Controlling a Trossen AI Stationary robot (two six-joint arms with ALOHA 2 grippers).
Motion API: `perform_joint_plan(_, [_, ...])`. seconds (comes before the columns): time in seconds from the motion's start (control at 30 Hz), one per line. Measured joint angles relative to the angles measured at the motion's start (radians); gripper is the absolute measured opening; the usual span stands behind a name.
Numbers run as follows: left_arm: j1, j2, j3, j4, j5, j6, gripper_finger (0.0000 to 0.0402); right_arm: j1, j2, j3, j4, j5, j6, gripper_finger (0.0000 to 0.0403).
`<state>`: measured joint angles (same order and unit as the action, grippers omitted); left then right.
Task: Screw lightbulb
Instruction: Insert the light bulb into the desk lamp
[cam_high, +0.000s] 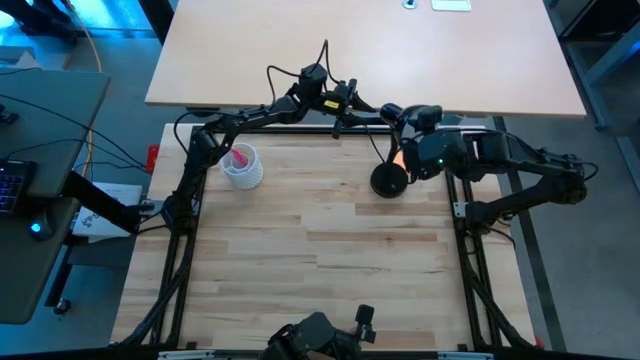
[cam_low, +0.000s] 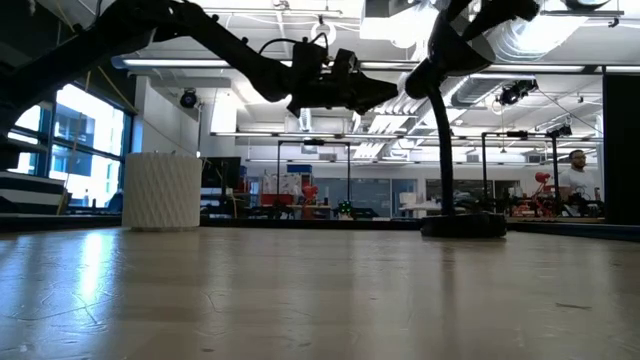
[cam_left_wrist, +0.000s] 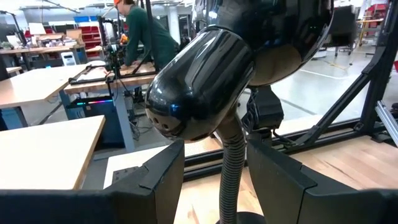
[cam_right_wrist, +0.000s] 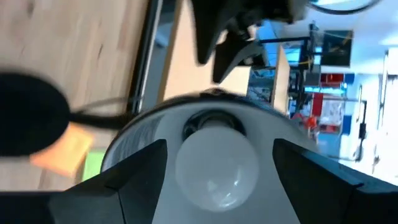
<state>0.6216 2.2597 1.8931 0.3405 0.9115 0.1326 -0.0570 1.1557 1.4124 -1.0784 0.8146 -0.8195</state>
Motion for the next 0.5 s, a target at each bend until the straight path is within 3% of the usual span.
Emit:
perform_joint_plan(0.23, [0.0,0.0,0.0,0.0,0.0,0.0,0.017,0.0,0.0,0.0,-0.141,0.027,0.016,0.0291])
perform_joint_plan(0.5, [-0.001,0.0,0.0,0.0,0.006,0.002,0.017,-0.034,-0.03,0.0,-0.097,0.039,0.051,0.0291])
